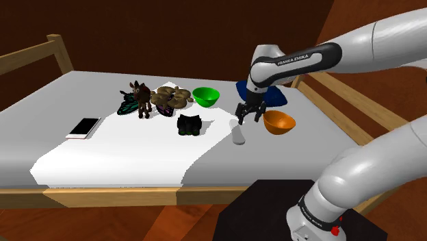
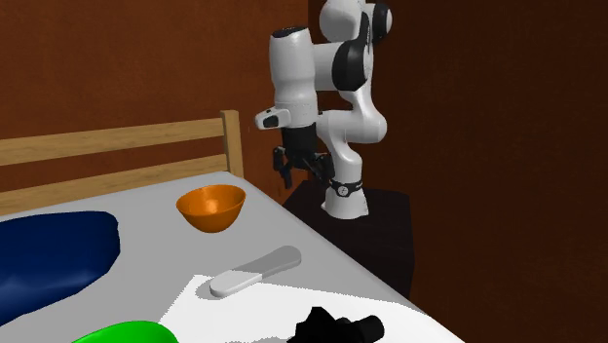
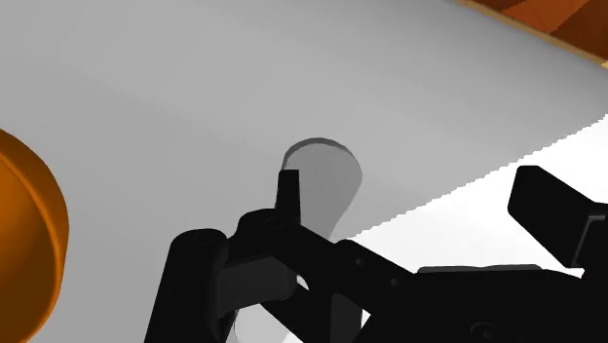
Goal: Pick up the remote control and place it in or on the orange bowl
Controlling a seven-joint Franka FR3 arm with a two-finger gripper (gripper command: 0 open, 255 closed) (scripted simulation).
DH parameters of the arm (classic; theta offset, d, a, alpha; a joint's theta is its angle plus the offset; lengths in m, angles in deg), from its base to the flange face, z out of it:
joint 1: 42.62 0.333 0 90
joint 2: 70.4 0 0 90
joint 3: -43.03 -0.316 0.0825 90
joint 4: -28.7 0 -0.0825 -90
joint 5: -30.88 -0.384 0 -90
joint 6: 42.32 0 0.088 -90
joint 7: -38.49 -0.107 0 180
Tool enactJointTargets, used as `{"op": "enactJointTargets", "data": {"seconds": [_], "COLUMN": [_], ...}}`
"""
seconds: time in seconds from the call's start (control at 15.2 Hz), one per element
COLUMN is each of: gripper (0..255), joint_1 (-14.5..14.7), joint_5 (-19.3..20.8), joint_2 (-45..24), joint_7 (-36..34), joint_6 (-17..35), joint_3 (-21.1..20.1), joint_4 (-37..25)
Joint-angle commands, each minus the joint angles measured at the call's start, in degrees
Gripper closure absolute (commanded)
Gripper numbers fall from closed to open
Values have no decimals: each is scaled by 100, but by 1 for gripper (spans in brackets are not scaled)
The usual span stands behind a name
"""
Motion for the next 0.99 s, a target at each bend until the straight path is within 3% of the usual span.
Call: {"op": "enactJointTargets", "data": {"seconds": [0.0,0.73,0.92], "gripper": [0,0,0], "joint_1": [-68,-359,-369], "joint_5": [16,12,-17], "joint_2": [-360,-2621,-2828], "joint_7": [-143,-868,-878], "joint_6": [391,2058,2256], "joint_3": [22,237,246], "joint_4": [-46,-997,-1018]}}
